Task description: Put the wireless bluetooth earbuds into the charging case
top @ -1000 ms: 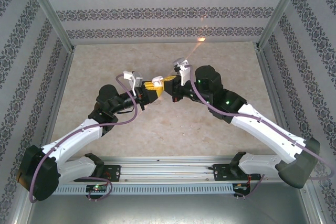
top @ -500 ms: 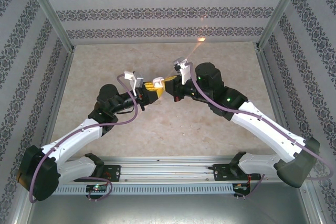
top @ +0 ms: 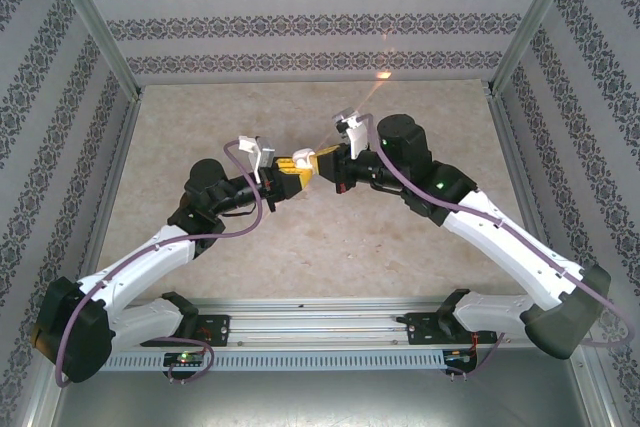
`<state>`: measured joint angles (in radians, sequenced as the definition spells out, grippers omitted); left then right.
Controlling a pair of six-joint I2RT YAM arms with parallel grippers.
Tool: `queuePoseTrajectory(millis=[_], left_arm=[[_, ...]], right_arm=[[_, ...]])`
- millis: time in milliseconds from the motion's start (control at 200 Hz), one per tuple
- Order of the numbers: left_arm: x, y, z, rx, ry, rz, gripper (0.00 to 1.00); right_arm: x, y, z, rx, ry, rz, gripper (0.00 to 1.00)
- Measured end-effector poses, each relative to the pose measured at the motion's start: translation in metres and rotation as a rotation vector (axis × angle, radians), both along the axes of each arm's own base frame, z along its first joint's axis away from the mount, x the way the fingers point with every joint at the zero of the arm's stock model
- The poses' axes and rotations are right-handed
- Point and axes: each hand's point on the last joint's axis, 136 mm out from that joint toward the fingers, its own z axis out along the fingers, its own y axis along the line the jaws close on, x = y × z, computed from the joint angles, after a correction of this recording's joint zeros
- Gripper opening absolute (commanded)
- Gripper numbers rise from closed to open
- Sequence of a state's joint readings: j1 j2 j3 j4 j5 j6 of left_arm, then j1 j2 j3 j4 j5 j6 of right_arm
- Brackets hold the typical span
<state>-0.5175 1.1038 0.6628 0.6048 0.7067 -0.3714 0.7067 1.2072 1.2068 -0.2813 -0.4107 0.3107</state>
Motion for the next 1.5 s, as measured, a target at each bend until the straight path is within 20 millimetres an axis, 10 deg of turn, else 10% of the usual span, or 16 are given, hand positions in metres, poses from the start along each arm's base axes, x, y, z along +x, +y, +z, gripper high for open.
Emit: queuePoseTrajectory(millis=[1504], left_arm=[[-0.0057, -0.0074, 0.0027, -0.012, 0.002, -0.074, 0.0]], right_arm=[[-0.0062, -0.0031, 0.0025, -0.025, 0.077, 0.114, 0.19]])
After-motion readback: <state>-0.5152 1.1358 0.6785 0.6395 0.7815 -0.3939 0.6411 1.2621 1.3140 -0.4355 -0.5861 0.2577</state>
